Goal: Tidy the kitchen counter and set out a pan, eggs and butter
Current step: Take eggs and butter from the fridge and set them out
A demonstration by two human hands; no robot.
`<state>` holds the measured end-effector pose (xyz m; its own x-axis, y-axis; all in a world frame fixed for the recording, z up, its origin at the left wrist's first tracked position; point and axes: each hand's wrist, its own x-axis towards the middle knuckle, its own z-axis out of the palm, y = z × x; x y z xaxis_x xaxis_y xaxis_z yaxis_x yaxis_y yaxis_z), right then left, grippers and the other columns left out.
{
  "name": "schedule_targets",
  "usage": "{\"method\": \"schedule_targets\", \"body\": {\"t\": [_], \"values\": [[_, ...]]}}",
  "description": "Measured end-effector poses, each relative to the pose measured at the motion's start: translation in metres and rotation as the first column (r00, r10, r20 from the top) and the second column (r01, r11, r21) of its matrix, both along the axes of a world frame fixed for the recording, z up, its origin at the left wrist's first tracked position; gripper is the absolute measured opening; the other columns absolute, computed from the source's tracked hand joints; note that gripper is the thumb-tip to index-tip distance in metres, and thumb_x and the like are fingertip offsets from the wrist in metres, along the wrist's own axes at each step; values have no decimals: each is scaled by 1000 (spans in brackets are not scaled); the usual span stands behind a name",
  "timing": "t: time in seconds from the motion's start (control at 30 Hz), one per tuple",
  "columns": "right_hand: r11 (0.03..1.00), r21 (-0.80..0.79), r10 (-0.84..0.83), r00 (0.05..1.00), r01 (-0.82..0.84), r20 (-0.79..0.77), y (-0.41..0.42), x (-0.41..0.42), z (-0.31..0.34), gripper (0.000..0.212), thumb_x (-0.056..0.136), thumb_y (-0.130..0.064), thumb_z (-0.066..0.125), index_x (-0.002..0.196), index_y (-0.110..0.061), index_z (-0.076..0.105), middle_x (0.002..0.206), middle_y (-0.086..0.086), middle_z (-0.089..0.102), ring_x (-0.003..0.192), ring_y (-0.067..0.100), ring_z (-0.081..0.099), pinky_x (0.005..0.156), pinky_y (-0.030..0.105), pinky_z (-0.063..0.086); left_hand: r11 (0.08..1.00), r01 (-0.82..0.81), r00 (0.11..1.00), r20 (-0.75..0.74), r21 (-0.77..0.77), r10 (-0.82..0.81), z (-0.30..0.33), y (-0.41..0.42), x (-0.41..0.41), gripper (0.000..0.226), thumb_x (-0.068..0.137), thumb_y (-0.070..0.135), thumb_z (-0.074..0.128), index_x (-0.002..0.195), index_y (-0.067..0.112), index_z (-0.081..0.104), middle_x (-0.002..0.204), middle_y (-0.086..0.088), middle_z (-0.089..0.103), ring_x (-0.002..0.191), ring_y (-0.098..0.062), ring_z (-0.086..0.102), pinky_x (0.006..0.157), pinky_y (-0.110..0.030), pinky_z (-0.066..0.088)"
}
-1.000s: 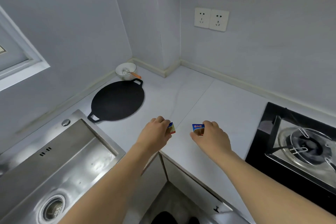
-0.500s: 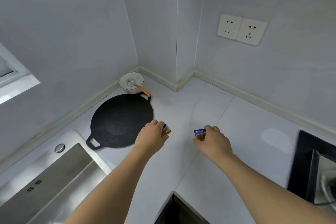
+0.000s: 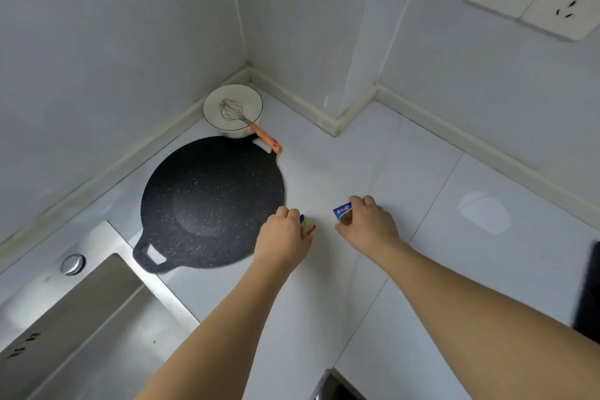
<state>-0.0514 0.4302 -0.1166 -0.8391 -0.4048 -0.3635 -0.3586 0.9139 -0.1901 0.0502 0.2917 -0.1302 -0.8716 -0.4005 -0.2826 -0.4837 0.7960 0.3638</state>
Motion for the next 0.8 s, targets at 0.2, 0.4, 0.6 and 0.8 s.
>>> {"method": "schedule_targets", "body": {"t": [0.2, 0.4, 0.6, 0.8], "values": [[994, 19, 106, 994, -106, -11, -16, -7, -16, 56, 85, -40, 61, 132, -16, 43, 126, 8, 47, 113, 28, 51, 89, 33, 42, 996, 43, 999, 0, -81, -43, -17, 6, 1, 39, 94, 43, 49, 118, 13, 52, 113, -4, 51, 98, -26, 52, 79, -34, 42], [992, 10, 128, 991, -128, 26, -12, -6, -8, 75, 85, -46, 62, 146, -20, 27, 136, 7, 41, 122, 28, 46, 97, 35, 39, 995, 59, 998, 16, -85, -58, -10, 7, -2, 39, 94, 42, 48, 120, 13, 51, 116, -4, 50, 101, -25, 51, 80, -33, 42], [994, 6, 106, 994, -106, 9, 27, -1, 28, 68, 88, -48, 57, 142, -17, 30, 132, 8, 44, 119, 28, 49, 94, 37, 42, 995, 45, 997, 70, -83, -40, 26, 16, -5, 32, 95, 34, 46, 117, 11, 48, 120, -6, 50, 106, -27, 49, 81, -34, 42], [999, -44, -16, 997, 13, -70, 111, 10, 74, 66, 93, -41, 52, 147, -14, 26, 139, 8, 40, 122, 28, 46, 99, 38, 40, 975, 186, 981, -32, -118, -191, 75, 62, -22, 43, 100, 36, 43, 135, 10, 42, 136, -5, 45, 119, -26, 48, 89, -36, 43]]}}
